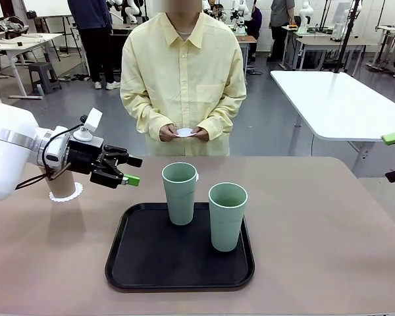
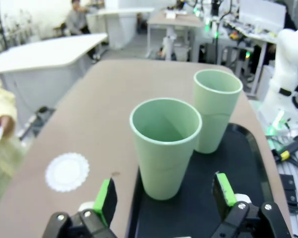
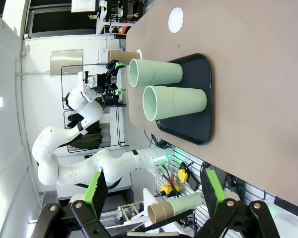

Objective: Place coasters on the table and set cups on them.
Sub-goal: Take one Reusable plastic cup from the Flat Tray and place it on a coaster set by the human.

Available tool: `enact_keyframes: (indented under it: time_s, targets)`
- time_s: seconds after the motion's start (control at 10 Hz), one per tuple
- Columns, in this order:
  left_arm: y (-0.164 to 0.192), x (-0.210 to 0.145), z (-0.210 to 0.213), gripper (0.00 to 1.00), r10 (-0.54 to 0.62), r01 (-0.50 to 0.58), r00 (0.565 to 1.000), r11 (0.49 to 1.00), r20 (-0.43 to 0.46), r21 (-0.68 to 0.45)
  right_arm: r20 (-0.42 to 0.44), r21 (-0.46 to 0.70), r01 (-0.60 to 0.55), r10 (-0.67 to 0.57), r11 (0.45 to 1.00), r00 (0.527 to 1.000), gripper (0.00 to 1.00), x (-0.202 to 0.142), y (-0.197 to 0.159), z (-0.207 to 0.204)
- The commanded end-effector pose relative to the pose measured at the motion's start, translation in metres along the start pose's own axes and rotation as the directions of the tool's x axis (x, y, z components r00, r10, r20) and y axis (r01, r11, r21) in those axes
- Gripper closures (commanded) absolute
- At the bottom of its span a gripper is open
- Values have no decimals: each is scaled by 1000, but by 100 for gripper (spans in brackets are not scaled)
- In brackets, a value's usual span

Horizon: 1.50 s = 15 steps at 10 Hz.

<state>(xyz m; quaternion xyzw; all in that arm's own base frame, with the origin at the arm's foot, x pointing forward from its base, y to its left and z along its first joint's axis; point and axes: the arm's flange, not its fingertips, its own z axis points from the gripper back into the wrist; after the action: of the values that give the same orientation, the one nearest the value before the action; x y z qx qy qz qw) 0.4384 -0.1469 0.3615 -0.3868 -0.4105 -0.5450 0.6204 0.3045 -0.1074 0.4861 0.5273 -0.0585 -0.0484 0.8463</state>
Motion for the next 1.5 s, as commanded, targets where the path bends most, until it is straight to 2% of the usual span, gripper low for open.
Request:
enact_keyframes:
  time_s: [0.0,0.5,0.6,1.0,1.2,1.4]
  targets:
    - [0,4,-2,0,-16,16,1000,1000,-10,24,13,39,-20,19,999,1000,0,3,2,-2]
    - [1,2,0,0,-6,6,1000,1000,-7,9,13,39,-20,19,999,1000,0,3,2,-2]
    - [4,-11,-5,0,6,-5,1000,999,21,-50,13,39,-20,19,999,1000,0,3,2,-2]
    - [3,-42,-14,0,-33,45,989,996,143,-77,13,39,-20,19,999,1000,0,3,2,-2]
    - [-2,-52,-20,0,-73,78,982,997,176,-21,13,39,-20,19,999,1000,0,3,2,-2]
    - [-9,-58,-32,0,-122,120,979,993,164,22,13,39,-20,19,999,1000,0,3,2,-2]
